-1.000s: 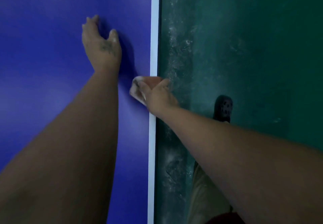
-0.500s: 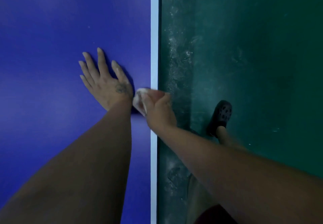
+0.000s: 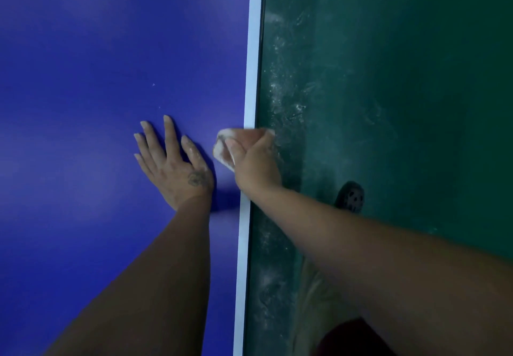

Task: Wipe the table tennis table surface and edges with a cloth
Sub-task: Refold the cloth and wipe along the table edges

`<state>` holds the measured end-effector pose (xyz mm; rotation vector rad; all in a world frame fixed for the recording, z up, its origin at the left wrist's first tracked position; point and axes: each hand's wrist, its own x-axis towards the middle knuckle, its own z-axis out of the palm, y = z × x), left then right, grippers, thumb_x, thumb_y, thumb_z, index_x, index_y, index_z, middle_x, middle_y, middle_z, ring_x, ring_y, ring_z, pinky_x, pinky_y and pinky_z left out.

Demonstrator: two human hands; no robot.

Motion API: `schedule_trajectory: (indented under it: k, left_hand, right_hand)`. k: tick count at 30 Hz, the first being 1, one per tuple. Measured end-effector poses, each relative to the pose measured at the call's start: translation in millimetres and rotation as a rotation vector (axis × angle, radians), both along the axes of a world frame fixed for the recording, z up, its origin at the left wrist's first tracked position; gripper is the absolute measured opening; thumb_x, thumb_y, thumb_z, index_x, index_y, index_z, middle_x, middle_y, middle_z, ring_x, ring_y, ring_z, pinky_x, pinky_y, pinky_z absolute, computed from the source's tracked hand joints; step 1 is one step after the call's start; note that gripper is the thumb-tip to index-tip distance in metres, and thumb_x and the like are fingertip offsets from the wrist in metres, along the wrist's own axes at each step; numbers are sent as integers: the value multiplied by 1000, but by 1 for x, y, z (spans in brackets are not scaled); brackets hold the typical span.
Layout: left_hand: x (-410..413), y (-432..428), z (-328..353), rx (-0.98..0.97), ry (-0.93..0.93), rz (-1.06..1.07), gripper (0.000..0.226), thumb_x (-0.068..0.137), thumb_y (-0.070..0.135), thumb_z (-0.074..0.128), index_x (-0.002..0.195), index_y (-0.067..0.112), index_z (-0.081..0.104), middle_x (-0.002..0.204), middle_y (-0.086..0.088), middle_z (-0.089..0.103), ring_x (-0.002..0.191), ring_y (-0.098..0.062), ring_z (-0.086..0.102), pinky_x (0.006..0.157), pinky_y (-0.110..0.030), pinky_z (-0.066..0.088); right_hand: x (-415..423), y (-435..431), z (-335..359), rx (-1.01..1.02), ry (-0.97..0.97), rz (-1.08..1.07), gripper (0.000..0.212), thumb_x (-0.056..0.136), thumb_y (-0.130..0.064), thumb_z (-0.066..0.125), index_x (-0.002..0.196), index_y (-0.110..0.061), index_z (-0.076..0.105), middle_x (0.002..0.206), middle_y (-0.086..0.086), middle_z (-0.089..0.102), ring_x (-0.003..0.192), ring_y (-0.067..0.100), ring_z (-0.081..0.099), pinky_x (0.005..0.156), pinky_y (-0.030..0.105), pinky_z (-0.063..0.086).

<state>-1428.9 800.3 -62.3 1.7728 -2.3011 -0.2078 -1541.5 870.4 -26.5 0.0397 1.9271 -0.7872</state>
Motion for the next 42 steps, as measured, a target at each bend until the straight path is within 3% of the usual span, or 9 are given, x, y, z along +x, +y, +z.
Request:
schedule_trajectory:
  k: [5, 13, 19, 25, 28, 33, 37, 39, 42]
  left_hand:
    - [0, -1, -2, -4, 8, 5, 50, 116, 36, 43, 165, 25, 49, 178, -9, 30, 168, -31, 22, 136, -51, 13]
    - [1, -1, -5, -28, -3, -19, 48, 117, 33, 45, 164, 25, 50, 178, -9, 31, 167, -32, 24, 136, -54, 17]
    - [4, -2, -6, -10, -27, -46, 49, 118, 32, 44, 166, 23, 47, 179, -9, 28, 168, -32, 22, 134, -58, 18]
    - [7, -3, -5, 63, -54, -67, 53, 116, 28, 40, 168, 17, 43, 180, -13, 24, 168, -36, 19, 133, -63, 18]
    - [-3, -23, -3, 101, -16, -150, 50, 115, 20, 43, 164, 12, 49, 178, -17, 30, 166, -39, 23, 131, -67, 23]
    - [-110, -122, 8, 53, 154, -373, 44, 116, 18, 50, 158, 7, 54, 172, -17, 39, 161, -40, 36, 133, -57, 27]
    - [-237, -211, 10, 76, 287, -377, 43, 114, 16, 50, 155, 7, 57, 171, -20, 40, 163, -41, 32, 136, -49, 22]
    - [-296, -248, 13, 104, 264, -349, 47, 115, 25, 46, 158, 10, 54, 174, -17, 36, 165, -37, 28, 136, -43, 17]
    - [-346, -279, 10, 135, 49, -233, 60, 116, 43, 33, 170, 18, 35, 182, -10, 17, 170, -30, 13, 137, -44, 7]
  right_hand:
    - [-14, -18, -7, 74, -21, 47, 96, 102, -63, 59, 162, -2, 14, 165, 20, 38, 139, 41, 55, 106, 45, 46]
    - [-109, -84, -10, -19, -8, -76, 93, 101, -58, 66, 160, -2, 22, 159, 16, 47, 138, 38, 56, 106, 44, 47]
    - [-79, -43, -3, -49, -56, -40, 92, 105, -53, 60, 168, -8, 10, 164, 17, 41, 145, 35, 51, 114, 39, 41]
    - [-105, -69, -2, 15, -143, -26, 91, 106, -57, 57, 165, -4, 13, 163, 18, 42, 142, 37, 53, 112, 42, 43]
    - [-159, -112, -8, -9, -82, -50, 88, 107, -56, 56, 162, 1, 17, 159, 19, 48, 138, 36, 57, 101, 37, 45]
    - [-253, -175, -14, -65, -9, -44, 82, 106, -55, 60, 157, -1, 25, 158, 17, 49, 139, 36, 56, 99, 36, 42]
    - [-235, -151, -11, -103, 30, 9, 87, 106, -56, 57, 167, -10, 15, 162, 13, 46, 142, 35, 52, 111, 40, 41]
    - [-215, -136, -10, -89, -6, -29, 85, 106, -58, 57, 168, -18, 15, 160, 11, 50, 142, 33, 53, 117, 46, 42]
    - [-200, -132, -12, -83, -45, -117, 76, 106, -52, 59, 164, -20, 22, 153, 10, 56, 137, 32, 57, 112, 41, 44]
